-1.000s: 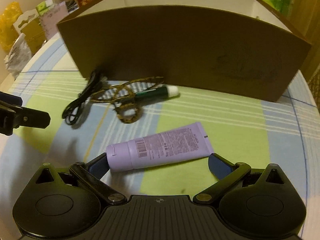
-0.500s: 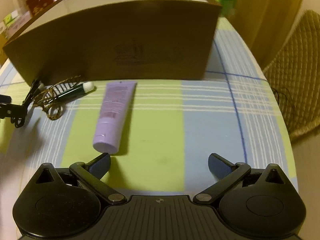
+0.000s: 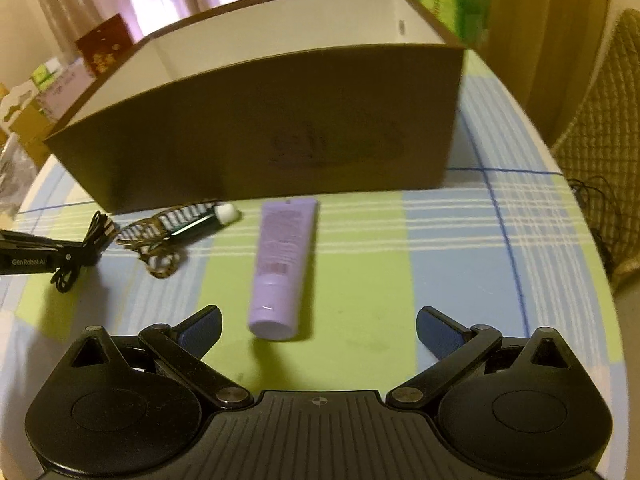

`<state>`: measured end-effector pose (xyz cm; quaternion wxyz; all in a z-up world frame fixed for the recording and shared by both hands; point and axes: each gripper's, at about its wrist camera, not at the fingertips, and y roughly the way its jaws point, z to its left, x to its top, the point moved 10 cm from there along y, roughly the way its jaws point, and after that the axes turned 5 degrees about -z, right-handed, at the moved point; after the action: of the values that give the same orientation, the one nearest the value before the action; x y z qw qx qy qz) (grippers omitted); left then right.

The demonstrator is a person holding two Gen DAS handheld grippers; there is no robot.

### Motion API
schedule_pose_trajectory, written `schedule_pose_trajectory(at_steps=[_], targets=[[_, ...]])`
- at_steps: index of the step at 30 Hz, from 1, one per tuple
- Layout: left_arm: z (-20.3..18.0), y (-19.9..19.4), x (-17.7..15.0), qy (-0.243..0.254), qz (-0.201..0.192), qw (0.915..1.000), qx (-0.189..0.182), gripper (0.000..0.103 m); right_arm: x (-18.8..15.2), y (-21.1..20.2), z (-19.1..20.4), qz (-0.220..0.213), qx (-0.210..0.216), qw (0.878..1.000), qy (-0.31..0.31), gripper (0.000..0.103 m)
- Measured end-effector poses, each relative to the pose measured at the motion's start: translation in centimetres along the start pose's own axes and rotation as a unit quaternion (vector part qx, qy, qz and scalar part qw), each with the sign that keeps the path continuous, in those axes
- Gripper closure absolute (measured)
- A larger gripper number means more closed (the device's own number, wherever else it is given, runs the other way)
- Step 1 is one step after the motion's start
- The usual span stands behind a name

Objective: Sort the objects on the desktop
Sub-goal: 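Grasp the black cable with the left gripper while the right gripper grasps the purple tube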

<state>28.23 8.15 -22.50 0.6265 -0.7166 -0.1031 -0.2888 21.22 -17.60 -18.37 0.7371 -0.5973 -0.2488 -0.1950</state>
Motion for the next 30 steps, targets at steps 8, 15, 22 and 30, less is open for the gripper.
schedule_pose_trajectory(at_steps=[8, 15, 22, 30], targets=[[1.4, -2.2, -2.3, -0.053, 0.02, 0.9984, -0.001, 0.09, 0.5, 2.6, 2.5, 0.008, -0.002, 0.998, -0.065, 0.026], [0.5, -2.5, -2.2, -0.059, 0.016, 0.9981, -0.008, 0.081, 1.1, 3.8, 3.0, 0.004, -0.019, 0.994, -0.104, 0.033], [-0.4, -1.8, -1.5, -0.032, 0.008, 0.9994, 0.007, 0.074, 1.0, 3.7, 2.9, 0.009, -0.02, 0.994, -0.105, 0.037], [-1.1, -2.5, -2.6, -0.026, 0.007, 0.9996, -0.001, 0.09, 0.1, 2.1, 3.2, 0.0, 0.003, 0.992, -0.123, 0.075]])
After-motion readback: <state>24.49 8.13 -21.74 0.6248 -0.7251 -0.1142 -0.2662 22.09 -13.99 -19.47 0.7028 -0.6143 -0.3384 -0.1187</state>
